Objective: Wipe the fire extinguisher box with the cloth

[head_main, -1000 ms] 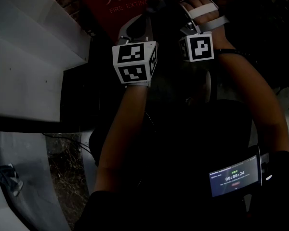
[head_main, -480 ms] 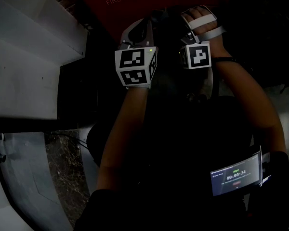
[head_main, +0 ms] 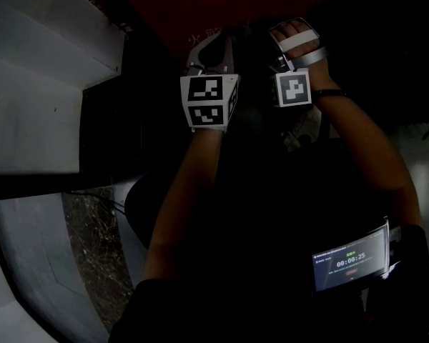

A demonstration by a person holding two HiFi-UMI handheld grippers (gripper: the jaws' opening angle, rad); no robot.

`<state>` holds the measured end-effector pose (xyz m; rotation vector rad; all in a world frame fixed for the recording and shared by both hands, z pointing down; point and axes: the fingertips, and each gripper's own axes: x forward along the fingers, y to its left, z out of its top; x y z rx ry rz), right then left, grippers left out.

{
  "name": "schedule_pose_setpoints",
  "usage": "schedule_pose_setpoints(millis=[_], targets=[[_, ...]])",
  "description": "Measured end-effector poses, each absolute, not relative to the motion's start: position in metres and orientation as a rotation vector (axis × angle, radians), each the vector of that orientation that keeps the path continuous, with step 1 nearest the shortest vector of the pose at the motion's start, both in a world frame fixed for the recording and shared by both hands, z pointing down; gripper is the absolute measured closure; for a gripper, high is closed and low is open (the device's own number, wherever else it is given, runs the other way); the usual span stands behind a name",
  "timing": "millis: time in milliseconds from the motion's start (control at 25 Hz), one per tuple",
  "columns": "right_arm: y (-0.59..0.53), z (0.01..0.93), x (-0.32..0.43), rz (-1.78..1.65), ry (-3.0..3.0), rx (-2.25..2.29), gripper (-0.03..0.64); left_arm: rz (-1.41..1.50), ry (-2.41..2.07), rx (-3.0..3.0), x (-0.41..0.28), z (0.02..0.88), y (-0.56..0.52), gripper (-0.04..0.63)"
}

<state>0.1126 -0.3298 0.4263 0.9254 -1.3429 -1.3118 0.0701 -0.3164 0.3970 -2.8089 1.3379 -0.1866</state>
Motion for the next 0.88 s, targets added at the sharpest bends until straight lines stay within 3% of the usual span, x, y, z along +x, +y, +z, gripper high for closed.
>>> schedule_pose_setpoints(millis=[880], targets=[[-0.325, 0.557, 0.108, -1.148, -1.397, 0.688, 0.546, -0.472, 1.373, -2.961, 0.074, 0.514, -0.311, 0.592]])
